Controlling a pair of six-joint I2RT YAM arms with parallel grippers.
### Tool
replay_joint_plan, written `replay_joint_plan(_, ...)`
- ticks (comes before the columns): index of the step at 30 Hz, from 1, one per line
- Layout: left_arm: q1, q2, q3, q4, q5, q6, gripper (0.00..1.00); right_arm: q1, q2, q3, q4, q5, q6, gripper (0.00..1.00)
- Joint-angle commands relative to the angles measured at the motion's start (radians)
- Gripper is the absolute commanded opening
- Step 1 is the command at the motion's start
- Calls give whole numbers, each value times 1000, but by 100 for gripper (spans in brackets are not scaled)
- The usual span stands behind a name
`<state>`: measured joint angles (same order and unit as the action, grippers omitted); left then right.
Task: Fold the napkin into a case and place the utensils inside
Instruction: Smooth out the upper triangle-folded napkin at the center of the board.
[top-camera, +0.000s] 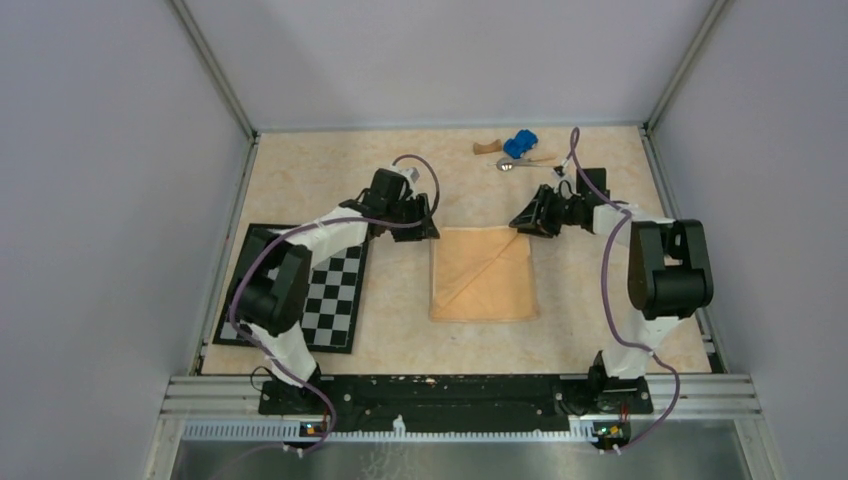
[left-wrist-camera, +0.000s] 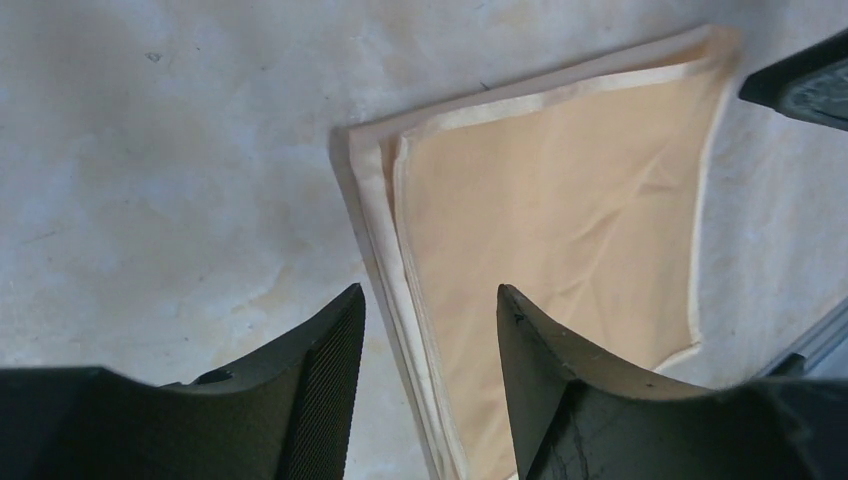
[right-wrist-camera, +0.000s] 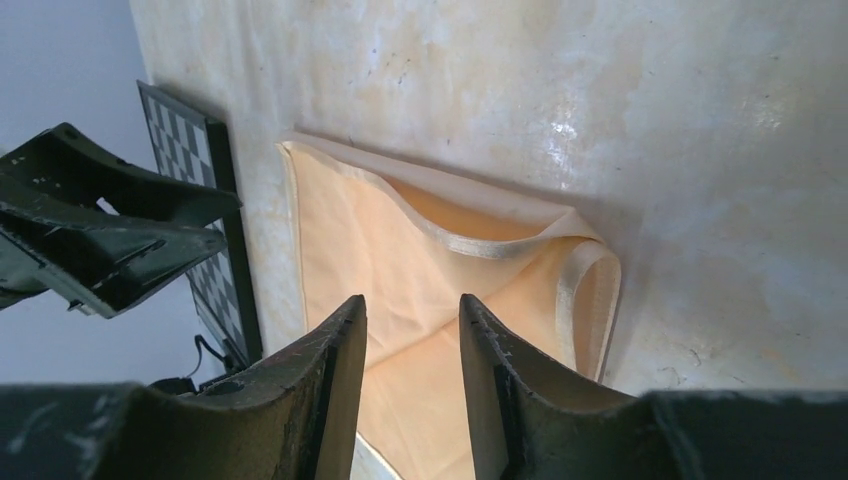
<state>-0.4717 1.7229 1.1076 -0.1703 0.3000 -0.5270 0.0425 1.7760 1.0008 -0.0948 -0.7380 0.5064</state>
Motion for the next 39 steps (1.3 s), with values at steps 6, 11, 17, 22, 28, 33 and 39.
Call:
replay_joint_plan(6, -10, 189, 182, -47, -64, 60, 53, -3, 37, 23, -18, 78, -50, 38)
replay_joint_plan(11, -9, 226, 187, -40, -85, 44, 50, -3, 64, 30, -10, 87, -49, 39)
replay_joint_plan(17, -11, 236, 169, -6, -74, 27, 37, -3, 106, 43, 30, 58, -23, 38)
replay_joint_plan(22, -12, 220, 132, 39, -51, 16, 32, -3, 125, 52, 39, 47, -18, 37)
replay_joint_plan(28, -17, 220, 110, 60, -34, 2, 36, -3, 144, 63, 44, 24, -14, 34)
replay_joint_plan(33, -23, 204, 77, 87, -38, -13, 30, -1, 145, 63, 53, 23, -5, 28)
replay_joint_plan(39, -24, 162, -3, 148, -48, -28, 21, 3, 154, 68, 73, 28, 17, 20)
